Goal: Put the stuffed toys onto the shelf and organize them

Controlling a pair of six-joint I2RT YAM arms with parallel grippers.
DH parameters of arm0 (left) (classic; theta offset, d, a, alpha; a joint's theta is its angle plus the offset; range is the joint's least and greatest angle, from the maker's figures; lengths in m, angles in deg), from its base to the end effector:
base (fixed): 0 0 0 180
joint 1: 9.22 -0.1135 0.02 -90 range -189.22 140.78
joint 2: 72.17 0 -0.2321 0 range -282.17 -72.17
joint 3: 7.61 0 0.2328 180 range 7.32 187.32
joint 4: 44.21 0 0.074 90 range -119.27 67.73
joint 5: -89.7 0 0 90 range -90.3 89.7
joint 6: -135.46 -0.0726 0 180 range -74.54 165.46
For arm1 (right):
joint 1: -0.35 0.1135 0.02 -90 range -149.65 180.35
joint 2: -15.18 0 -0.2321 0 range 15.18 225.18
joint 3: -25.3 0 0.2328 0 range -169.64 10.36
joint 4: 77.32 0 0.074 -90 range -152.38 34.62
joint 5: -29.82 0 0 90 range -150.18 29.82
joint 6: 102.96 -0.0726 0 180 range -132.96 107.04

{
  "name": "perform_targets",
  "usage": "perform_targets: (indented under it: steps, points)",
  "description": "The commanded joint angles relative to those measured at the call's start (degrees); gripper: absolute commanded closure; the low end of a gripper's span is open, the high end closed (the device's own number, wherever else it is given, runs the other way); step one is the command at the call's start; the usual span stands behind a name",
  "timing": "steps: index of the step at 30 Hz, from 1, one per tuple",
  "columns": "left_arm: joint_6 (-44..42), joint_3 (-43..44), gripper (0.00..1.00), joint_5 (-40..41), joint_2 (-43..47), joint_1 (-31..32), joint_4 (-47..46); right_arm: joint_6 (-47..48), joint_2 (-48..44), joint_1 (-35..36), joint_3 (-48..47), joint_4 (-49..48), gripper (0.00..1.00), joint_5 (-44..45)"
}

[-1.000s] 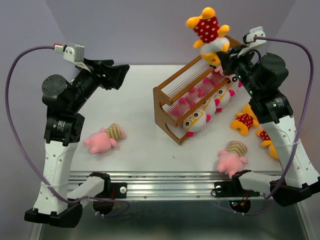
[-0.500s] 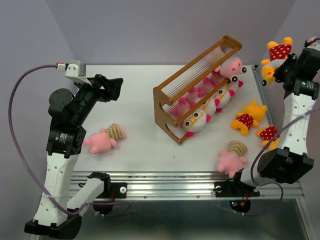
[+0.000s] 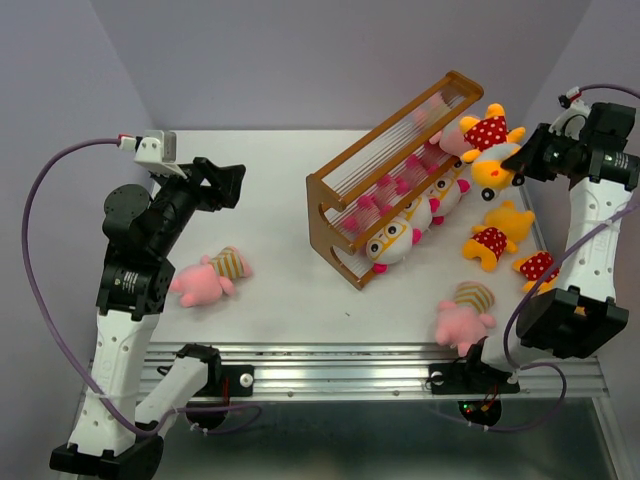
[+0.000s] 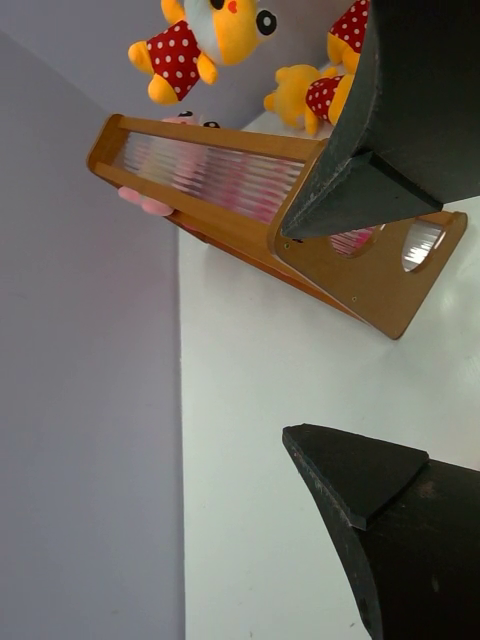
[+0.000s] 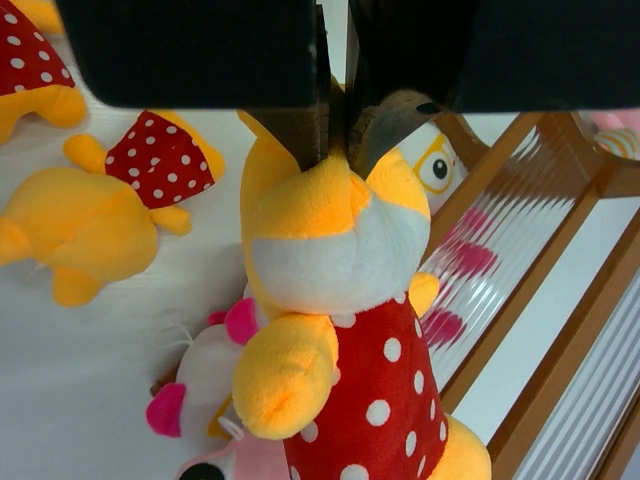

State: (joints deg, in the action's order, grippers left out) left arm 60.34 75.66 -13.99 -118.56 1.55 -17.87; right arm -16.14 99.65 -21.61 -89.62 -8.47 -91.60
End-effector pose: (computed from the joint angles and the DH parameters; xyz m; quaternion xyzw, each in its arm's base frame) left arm 0.1817 -0.0521 0.4477 0.0688 0.6375 -0.2438 0.7276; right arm 0.2969 -0.0789 0.3781 0.0736 0.8716 0.1722 0.4531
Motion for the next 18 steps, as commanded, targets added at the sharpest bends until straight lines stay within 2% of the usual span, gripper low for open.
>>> perform_targets:
  steps: [1, 6, 10, 18]
  points:
    - [-1.0, -0.1, 0.15, -0.2, 0.1, -0.1, -3.6, 3.1, -0.1, 0.7, -0.4, 2.6, 0.99, -5.5]
    - [-0.5, -0.2, 0.15, -0.5, -0.2, -0.2, -3.8, 5.6, -0.8, 2.3, 2.2, 3.5, 0.99, -6.6]
    - [-0.3, -0.3, 0.15, -0.7, -0.3, -0.2, -3.8, 7.7, -1.1, 6.4, 3.8, 3.9, 0.99, -5.3]
    - [0.0, -0.5, 0.15, -0.2, 0.9, -0.1, -2.5, 9.1, 3.2, 11.8, 2.1, 4.4, 1.00, -4.2]
